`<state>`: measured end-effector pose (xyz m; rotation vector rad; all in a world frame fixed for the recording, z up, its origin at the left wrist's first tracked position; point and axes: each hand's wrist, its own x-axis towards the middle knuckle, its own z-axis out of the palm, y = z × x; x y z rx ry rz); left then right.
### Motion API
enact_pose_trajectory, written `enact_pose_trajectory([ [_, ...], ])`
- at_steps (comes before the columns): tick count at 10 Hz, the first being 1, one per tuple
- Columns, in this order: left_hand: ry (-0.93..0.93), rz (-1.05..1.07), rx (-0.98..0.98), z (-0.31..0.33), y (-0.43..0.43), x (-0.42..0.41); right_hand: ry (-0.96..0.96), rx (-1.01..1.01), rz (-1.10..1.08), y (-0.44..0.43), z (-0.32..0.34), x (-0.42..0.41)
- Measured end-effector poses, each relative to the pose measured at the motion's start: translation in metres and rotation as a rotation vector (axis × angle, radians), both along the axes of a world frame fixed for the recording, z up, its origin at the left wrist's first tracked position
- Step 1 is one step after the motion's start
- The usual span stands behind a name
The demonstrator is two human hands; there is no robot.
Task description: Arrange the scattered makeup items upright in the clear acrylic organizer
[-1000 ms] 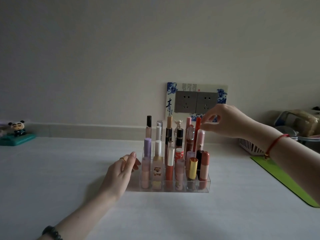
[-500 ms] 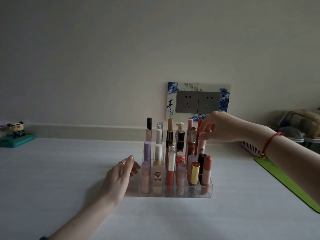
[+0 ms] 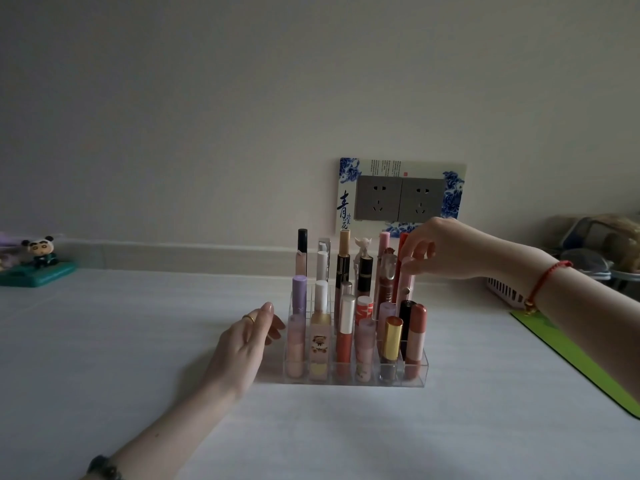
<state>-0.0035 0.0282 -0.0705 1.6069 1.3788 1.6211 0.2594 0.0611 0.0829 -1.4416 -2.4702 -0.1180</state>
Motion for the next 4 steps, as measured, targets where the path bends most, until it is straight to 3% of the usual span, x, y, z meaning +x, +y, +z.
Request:
enact_pose_trajectory([
  [3, 0.132, -0.139, -0.105, 0.006, -0.013, 0.003, 0.131, 0.06, -0.051, -0.021, 0.001, 0.005],
  [4, 0.201, -0.191, -0.18, 0.006, -0.014, 0.001, 0.398, 0.263, 0.042, -0.059, 0.007, 0.002],
])
